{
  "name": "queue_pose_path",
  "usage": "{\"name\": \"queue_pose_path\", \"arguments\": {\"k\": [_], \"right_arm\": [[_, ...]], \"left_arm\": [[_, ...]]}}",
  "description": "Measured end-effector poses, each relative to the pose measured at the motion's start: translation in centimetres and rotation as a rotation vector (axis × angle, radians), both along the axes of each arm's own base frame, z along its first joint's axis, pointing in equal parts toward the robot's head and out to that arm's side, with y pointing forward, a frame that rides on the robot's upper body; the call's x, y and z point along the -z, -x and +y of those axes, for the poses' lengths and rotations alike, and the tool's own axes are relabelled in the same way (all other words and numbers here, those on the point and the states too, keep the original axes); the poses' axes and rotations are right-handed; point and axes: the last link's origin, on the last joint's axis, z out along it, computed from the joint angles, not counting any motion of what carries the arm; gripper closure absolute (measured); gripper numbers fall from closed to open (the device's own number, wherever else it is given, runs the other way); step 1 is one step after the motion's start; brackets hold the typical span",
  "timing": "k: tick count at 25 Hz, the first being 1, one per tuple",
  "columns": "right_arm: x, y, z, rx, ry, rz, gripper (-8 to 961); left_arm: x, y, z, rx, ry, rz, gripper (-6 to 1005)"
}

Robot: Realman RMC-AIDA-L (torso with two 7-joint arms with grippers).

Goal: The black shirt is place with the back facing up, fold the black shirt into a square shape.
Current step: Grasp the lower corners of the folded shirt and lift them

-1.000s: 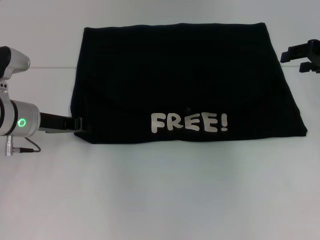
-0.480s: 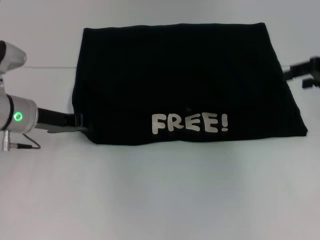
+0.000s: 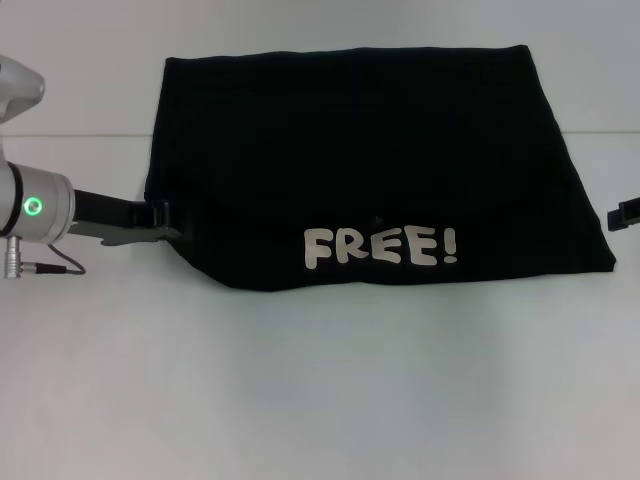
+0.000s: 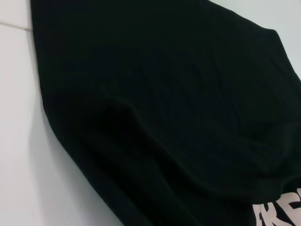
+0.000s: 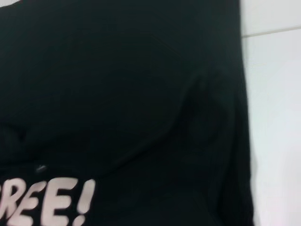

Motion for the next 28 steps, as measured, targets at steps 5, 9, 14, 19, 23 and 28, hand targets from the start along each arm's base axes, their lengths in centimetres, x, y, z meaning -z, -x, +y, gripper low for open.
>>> {"name": "queue_pose_path", "arguments": {"k": [5, 9, 14, 19, 23, 28], "right_arm": [[1.7, -0.7, 0.2, 0.004, -0.031, -0.010, 250], [3.4, -0.8, 0.5, -0.013, -0.040, -0.020, 254], [4.9, -1.0, 0.7, -0.022, -0.062, -0.033, 261], [6.1, -0.8, 0.8, -0.031, -0.058, -0.048, 267], [6.8, -0.6, 0.7, -0.020, -0.034, -0.043, 272], [6.6, -0.5, 0.9, -0.014, -0.037, -0.036, 412]], "left_arm": [[0.1, 0.4, -0.1, -0.013, -0.012, 0.003, 993], [0.0, 0.5, -0.1, -0.016, -0.021, 0.004, 993], [0.0, 0.7, 0.0, -0.018, -0.031, 0.008, 994], [-0.1, 0.8, 0.1, -0.018, -0.039, 0.011, 994], [-0.2, 0.8, 0.2, -0.019, -0.046, 0.014, 993], [-0.2, 0.8, 0.2, -0.018, -0.048, 0.014, 993]]}}
